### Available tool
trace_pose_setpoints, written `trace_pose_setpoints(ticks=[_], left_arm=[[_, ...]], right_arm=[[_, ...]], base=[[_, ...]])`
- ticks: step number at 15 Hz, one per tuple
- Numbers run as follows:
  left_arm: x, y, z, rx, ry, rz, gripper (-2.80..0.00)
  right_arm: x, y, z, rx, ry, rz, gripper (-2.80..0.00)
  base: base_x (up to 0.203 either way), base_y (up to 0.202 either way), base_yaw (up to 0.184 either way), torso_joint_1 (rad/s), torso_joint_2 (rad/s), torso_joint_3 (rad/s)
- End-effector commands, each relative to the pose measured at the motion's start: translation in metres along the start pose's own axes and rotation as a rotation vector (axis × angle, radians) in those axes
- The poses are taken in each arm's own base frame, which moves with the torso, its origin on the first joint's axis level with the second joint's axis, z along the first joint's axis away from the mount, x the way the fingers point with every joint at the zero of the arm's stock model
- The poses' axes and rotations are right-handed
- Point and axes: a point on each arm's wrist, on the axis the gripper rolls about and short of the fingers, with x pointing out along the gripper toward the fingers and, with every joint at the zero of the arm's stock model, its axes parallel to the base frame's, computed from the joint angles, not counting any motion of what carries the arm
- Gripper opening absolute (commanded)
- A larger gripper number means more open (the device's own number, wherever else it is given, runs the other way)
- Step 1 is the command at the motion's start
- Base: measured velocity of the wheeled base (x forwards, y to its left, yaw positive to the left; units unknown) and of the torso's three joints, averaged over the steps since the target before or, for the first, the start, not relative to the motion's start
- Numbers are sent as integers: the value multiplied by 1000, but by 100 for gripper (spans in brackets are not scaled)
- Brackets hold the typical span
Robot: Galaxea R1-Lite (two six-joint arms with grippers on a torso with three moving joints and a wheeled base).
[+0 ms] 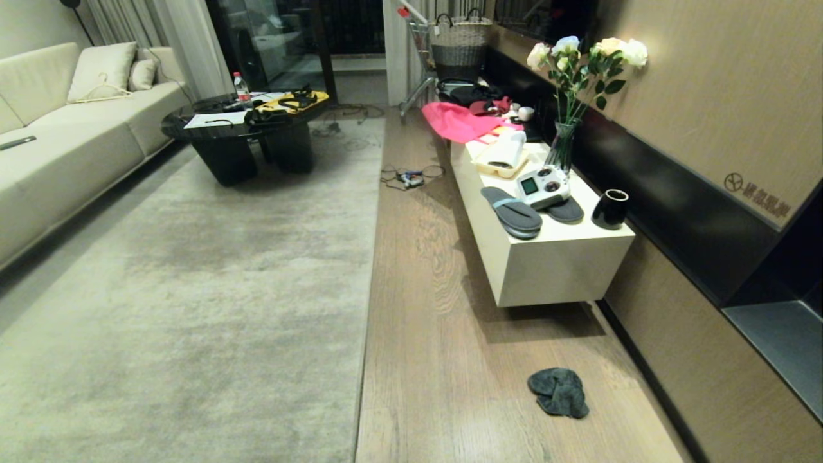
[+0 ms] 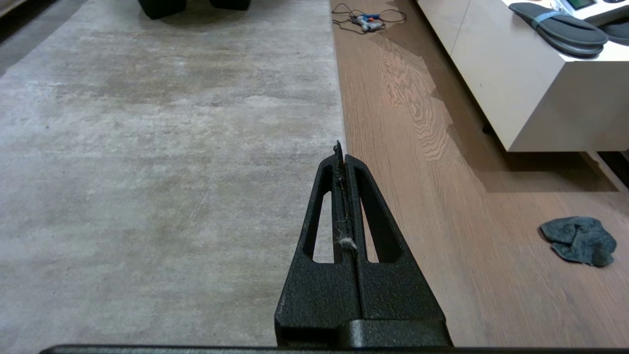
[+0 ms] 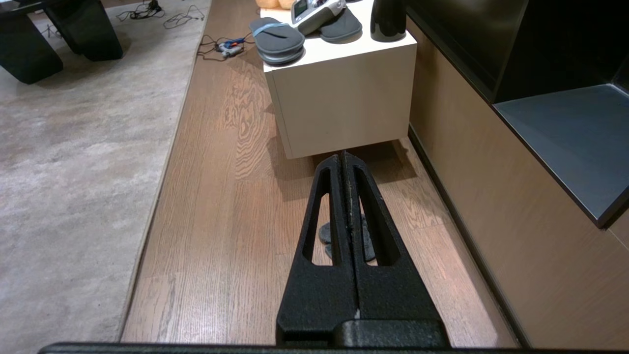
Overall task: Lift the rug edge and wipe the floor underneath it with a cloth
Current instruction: Pick up the rag
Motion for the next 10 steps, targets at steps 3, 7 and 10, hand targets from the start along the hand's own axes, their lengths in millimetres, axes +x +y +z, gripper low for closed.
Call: trace_pose_setpoints(ticks=[3,7,10], left_arm=[[0,0,0,-2,0,0,-280],[0,0,0,-2,0,-1,-280],[0,0,0,-3,0,-1,-280]], right_arm=[[0,0,0,1,-1,-1,-280],[0,0,0,1,-1,0,-280],[0,0,0,1,0,0,-280]], base=[[0,0,0,0,0,0],[0,0,0,0,0,0],[0,0,0,0,0,0]])
